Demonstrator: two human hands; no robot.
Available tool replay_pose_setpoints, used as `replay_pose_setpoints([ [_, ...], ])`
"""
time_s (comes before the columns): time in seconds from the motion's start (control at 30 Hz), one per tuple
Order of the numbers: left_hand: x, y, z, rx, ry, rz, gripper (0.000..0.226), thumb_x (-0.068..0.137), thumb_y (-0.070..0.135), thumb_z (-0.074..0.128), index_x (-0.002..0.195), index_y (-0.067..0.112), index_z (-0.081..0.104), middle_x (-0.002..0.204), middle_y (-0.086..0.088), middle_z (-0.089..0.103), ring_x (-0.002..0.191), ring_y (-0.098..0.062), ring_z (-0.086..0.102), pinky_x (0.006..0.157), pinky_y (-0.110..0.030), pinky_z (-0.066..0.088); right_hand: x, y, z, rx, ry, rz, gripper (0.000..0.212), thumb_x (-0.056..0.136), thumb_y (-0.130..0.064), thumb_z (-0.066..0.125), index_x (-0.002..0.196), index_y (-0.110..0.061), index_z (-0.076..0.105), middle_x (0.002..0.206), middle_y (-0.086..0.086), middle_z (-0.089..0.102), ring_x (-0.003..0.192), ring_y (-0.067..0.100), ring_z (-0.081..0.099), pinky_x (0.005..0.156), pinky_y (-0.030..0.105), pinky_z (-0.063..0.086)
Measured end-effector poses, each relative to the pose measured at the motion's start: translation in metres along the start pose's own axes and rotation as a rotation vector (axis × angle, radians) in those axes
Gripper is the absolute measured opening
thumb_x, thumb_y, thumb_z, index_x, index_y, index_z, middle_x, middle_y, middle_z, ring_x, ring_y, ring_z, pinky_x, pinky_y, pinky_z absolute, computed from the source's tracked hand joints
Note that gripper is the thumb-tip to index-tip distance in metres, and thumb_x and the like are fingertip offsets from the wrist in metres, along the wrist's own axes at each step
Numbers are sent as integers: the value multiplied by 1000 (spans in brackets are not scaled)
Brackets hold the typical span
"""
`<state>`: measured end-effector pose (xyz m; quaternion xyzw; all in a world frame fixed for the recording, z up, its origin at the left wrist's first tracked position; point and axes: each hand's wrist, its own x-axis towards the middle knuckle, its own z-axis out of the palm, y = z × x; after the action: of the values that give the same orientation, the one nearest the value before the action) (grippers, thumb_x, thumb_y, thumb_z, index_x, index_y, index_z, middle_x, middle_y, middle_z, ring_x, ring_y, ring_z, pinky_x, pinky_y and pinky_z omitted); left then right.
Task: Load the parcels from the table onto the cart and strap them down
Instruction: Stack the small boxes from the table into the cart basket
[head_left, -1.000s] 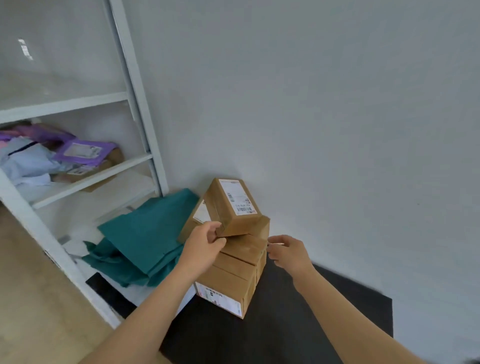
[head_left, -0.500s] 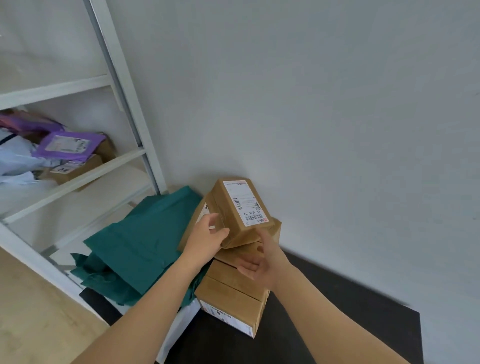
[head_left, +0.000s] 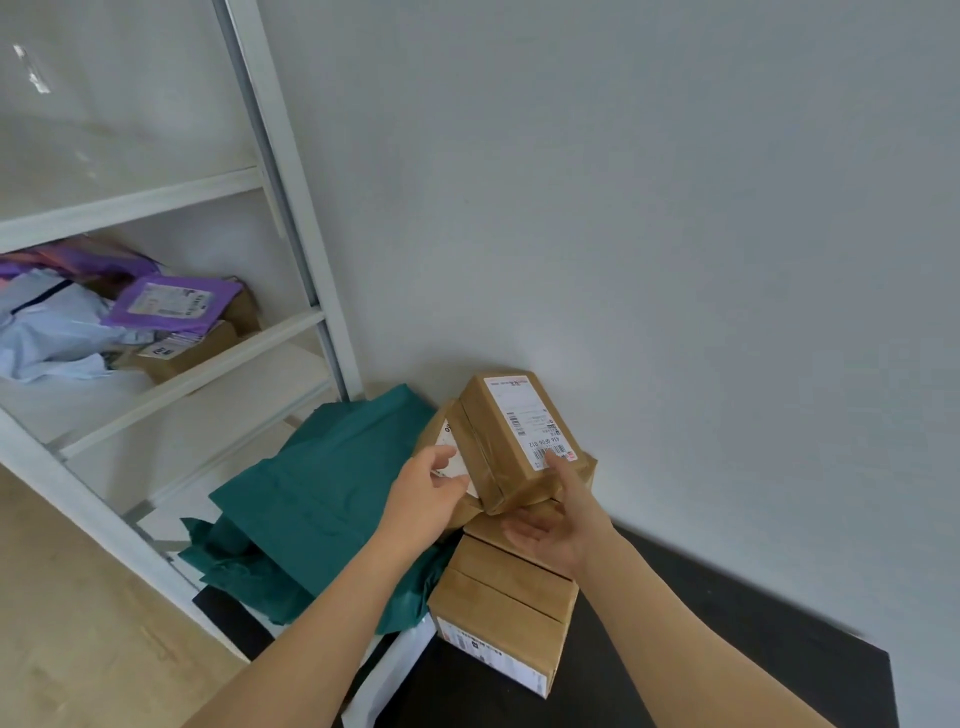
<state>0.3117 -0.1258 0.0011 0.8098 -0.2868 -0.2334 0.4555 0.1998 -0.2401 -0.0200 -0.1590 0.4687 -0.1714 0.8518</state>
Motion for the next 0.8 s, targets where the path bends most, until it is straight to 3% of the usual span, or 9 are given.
replay_pose_setpoints([
  [0.23,1,-2,-10,12,-15,32,41,93,18,56,133,20,47,131,2,49,104,-7,50,87,-20,36,-8,1,7,30,55,-56,79,73,-33,78,137,-19,33,129,24,47,115,41,52,101,50,44],
  [0.4,8,11,-13,-62,22,54,39,95,23,53,133,20,47,131,1,51,106,-10,50,86,-25,41,-34,-14,-1,16,8,-163,54,73,-37,75,118,-14,54,114,19,56,100,33,59,76,42,54],
  [0.47,6,19,-11,-153,33,64,40,96,31,50,133,20,45,129,1,51,104,-11,53,83,-26,45,-48,-20,-5,-10,-2,-214,44,76,-35,72,112,-14,57,106,17,59,94,30,59,76,40,54],
  [0.57,4,30,-6,-297,40,62,42,96,44,42,131,20,43,120,1,53,99,-12,55,81,-28,48,-70,-26,-15,-49,-23,-275,44,78,-32,68,117,-15,58,107,16,57,98,30,57,81,40,54],
  [0.7,1,39,-5,-474,4,-72,42,96,54,32,117,22,49,95,4,56,83,-10,55,71,-28,46,-96,-23,-36,-43,12,-337,43,80,-31,66,118,-15,57,111,16,58,104,30,58,76,40,56],
  [0.8,-9,44,-1,-628,-113,-176,52,94,55,38,126,16,51,116,-3,55,107,-19,54,93,-37,45,-118,-16,-55,-60,59,-383,36,82,-26,64,115,-14,60,105,14,61,93,27,60,69,37,56],
])
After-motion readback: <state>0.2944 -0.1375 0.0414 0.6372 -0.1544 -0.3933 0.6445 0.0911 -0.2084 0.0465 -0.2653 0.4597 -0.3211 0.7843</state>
